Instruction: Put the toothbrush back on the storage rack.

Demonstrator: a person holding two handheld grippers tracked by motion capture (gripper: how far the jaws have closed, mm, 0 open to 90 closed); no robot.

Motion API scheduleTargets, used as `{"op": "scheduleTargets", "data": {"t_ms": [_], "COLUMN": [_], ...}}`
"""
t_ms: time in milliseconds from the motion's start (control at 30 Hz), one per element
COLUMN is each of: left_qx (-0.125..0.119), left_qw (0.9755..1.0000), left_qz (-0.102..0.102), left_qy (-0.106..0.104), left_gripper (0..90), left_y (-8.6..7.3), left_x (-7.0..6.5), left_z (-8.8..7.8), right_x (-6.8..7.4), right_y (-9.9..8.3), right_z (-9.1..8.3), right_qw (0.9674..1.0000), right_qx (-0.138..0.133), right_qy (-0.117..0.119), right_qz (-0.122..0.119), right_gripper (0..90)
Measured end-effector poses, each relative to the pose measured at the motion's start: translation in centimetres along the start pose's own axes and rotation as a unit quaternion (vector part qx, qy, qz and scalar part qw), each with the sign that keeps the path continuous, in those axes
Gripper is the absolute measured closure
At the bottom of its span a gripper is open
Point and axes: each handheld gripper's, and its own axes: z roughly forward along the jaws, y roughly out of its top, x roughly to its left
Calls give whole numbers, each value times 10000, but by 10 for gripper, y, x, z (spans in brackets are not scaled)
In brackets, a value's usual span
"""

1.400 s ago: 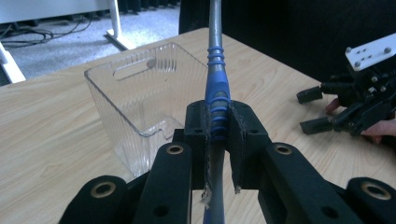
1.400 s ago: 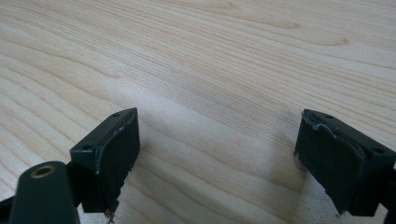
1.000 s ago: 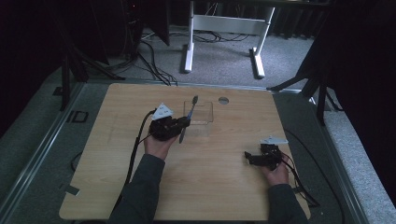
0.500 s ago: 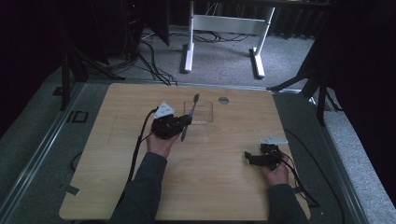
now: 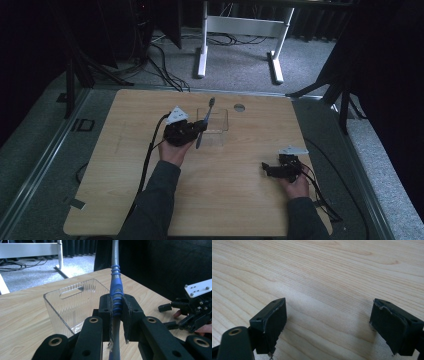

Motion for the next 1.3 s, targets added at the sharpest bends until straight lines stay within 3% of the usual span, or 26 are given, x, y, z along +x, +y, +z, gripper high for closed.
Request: {"op": "scheduleTargets", "data": {"t_ms": [667,1300], "left_qx": [-191,-361], "left_qw": [9996,9989], "left_qz": [-152,-272], "left_qy": [-143,-88], "left_gripper": [787,787], "left_y": [11,21], "left_x": [3,10], "left_z": [3,7], "right_x": [0,0], "right_y": [0,0], "right_z": [0,0], "right_qw": [10000,10000], "right_qx": [-4,6], "right_qy": [1,6], "right_qz": [4,-7], "right_gripper": [135,135]}}
